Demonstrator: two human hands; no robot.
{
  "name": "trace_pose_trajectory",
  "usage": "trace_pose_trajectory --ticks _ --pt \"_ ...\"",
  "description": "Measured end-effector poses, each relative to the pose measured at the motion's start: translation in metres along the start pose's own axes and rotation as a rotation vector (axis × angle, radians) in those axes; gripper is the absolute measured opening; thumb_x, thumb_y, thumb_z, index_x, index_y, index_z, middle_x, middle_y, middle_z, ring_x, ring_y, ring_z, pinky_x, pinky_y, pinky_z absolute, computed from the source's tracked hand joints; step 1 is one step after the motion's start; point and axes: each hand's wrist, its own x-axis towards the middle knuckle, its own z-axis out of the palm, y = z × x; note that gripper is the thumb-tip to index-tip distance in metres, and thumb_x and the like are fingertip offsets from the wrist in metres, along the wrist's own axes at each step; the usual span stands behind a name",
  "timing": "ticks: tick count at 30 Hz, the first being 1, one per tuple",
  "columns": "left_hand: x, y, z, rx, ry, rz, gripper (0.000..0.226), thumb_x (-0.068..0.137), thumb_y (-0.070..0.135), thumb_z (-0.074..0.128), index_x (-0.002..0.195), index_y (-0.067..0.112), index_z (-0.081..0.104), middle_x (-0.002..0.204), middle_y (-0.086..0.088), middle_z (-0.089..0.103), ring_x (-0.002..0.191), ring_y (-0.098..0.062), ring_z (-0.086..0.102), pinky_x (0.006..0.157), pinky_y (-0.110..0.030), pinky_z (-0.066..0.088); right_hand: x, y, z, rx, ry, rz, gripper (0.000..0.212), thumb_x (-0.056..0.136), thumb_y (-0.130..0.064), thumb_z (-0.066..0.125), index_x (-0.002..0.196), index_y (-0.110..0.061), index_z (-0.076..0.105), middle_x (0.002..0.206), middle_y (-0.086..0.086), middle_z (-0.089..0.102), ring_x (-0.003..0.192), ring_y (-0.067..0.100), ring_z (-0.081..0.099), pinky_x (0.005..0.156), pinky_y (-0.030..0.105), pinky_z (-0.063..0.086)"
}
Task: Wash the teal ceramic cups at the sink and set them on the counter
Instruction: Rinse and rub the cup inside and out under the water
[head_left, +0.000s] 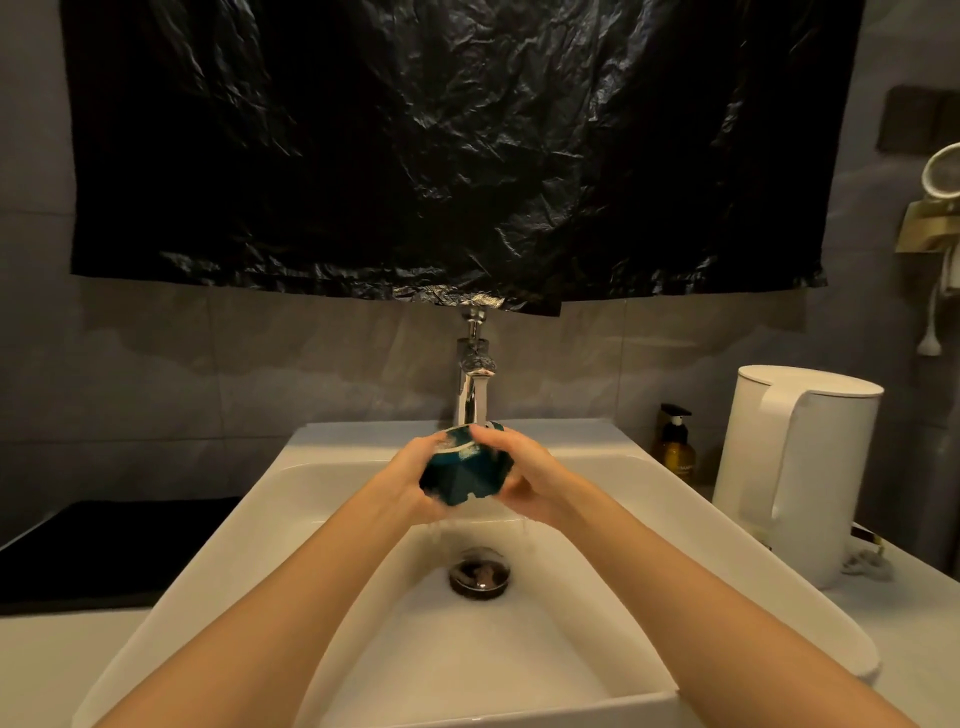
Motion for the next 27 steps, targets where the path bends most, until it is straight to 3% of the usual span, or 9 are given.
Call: trace_pose_trajectory --ticks 3,6,10,14,19,23,27 --pt "0.002 0.0 0.002 0.023 -0.065 0.073 0.03 0.086 0.032 0.063 0.104 0.008 0.065 0.093 -0.014 0.069 0.083 -0.028 0.064 0.064 -0.036 0.053 0.0 -0.003 -0.003 0.27 0.031 0.084 0.041 0.095 -0.037 0.053 0.121 -0.005 0.059 0.119 0.019 0.064 0.101 0.031 0.063 0.072 0.039 0.056" --pt "0.0 -0.003 0.008 0.079 -0.105 0.115 0.029 0.09 0.036 0.057 0.093 0.009 0.066 0.08 -0.013 0.069 0.078 -0.025 0.062 0.067 -0.034 0.051 0.003 -0.006 -0.005 0.286 0.127 0.068 0.052 0.093 -0.048 0.052 0.121 -0.005 0.06 0.118 0.018 0.065 0.096 0.032 0.065 0.067 0.042 0.055" --pt "0.005 -0.017 0.014 0.276 -0.016 0.158 0.045 0.092 0.047 0.052 0.113 0.008 0.055 0.098 -0.016 0.064 0.083 -0.027 0.065 0.063 -0.035 0.056 0.002 -0.012 -0.01 0.204 0.282 0.008 0.045 0.088 -0.045 0.062 0.108 -0.005 0.061 0.104 0.016 0.067 0.083 0.031 0.065 0.059 0.042 0.054" --pt "0.009 -0.02 0.013 0.307 -0.053 0.218 0.041 0.1 0.04 0.036 0.117 0.008 0.053 0.103 -0.018 0.063 0.088 -0.029 0.064 0.066 -0.038 0.056 -0.001 -0.02 -0.017 0.069 0.264 -0.036 0.038 0.09 -0.045 0.058 0.098 -0.008 0.063 0.094 0.014 0.069 0.08 0.028 0.065 0.064 0.039 0.055" --pt "0.011 -0.019 0.007 0.395 -0.149 0.244 0.043 0.095 0.049 0.042 0.12 0.016 0.056 0.117 -0.012 0.064 0.103 -0.034 0.064 0.084 -0.051 0.055 -0.004 -0.022 -0.022 -0.048 0.208 0.025 0.042 0.086 -0.049 0.061 0.101 -0.01 0.065 0.094 0.012 0.069 0.081 0.025 0.065 0.067 0.034 0.054" --pt "0.008 -0.021 0.011 0.376 -0.165 0.245 0.05 0.089 0.053 0.053 0.119 0.014 0.056 0.112 -0.013 0.067 0.096 -0.034 0.067 0.073 -0.048 0.058 -0.005 -0.023 -0.025 0.039 0.231 0.017 0.033 0.082 -0.044 0.066 0.092 -0.013 0.065 0.085 0.011 0.069 0.077 0.026 0.064 0.07 0.035 0.054" --pt "0.01 -0.023 0.017 0.395 -0.08 0.247 0.073 0.067 0.067 0.066 0.118 0.016 0.053 0.109 -0.01 0.067 0.093 -0.03 0.068 0.067 -0.042 0.059 -0.002 -0.017 -0.022 -0.022 0.256 0.017 0.028 0.086 -0.041 0.061 0.093 -0.013 0.063 0.083 0.009 0.068 0.077 0.024 0.064 0.076 0.036 0.053"
